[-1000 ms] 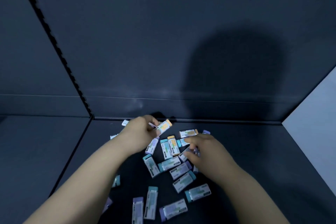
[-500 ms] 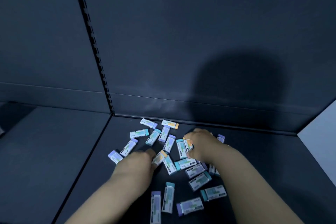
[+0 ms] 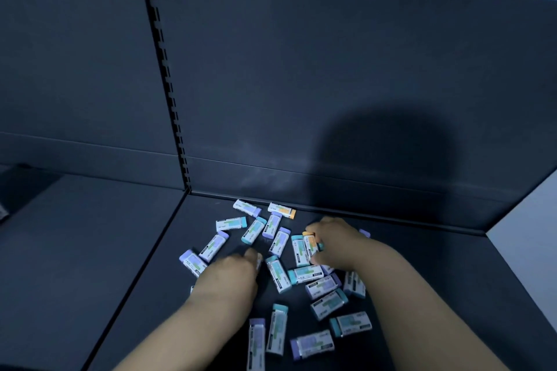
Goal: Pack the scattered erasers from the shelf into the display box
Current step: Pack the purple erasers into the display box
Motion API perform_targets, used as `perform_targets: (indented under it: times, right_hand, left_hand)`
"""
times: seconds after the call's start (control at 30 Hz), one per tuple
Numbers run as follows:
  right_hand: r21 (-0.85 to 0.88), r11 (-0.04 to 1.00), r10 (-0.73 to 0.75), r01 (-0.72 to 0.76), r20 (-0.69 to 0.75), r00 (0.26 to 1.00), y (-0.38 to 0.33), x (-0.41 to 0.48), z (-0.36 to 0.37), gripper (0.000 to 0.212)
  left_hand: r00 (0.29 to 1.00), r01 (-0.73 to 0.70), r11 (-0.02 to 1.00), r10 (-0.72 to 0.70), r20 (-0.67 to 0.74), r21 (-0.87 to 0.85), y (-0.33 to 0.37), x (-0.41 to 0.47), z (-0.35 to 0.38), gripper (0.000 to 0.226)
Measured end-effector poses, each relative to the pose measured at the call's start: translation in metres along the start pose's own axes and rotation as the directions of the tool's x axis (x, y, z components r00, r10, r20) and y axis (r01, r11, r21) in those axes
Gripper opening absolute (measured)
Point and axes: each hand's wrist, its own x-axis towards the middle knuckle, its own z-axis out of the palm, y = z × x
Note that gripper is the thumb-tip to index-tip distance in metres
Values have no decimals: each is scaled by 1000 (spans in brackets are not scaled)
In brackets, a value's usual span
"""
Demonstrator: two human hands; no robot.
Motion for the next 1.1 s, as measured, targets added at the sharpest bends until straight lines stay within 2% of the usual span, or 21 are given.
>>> perform_targets:
  times: [0.17, 0.3, 0.37, 0.43, 0.53, 0.6, 0.7, 0.93, 1.1]
  right_hand:
    - [-91, 996, -8, 7, -15, 1000, -5, -1, 0, 64]
    - [-146, 989, -25, 1, -167, 986, -6, -14, -4, 51]
    - [-68, 997, -39, 21, -272, 961, -5, -23, -8, 45]
    - [45, 996, -52, 72, -340, 939, -9, -32, -8, 43]
    - [237, 957, -86, 170, -329, 940, -25, -42, 4, 40]
    - [279, 933, -144, 229, -294, 945, -37, -42, 19, 40]
    - [256, 923, -206, 285, -295, 933, -47, -37, 38, 47]
    - [293, 897, -205, 331, -388, 898, -54, -39, 48, 56]
    - [60, 958, -237, 279, -381, 894, -60, -42, 49, 62]
  left_hand:
    - [999, -45, 990, 47, -14, 132, -6, 0, 8, 36]
    - [993, -97, 993, 101, -62, 62, -15, 1, 8, 42]
    - [978, -185, 983, 183, -103, -14, -22, 4, 7, 48]
    - [960, -277, 957, 274, -52, -83, -29, 8, 4, 55]
    - [942, -322, 941, 329, 62, -108, -35, 15, 2, 72]
    - [941, -327, 940, 333, 61, -96, -34, 19, 2, 76]
    - [934, -349, 932, 354, 51, -96, -32, 20, 2, 72]
    - [926, -378, 920, 375, -53, -98, -26, 14, 1, 51]
    - [924, -382, 922, 380, -33, -59, -23, 10, 0, 41]
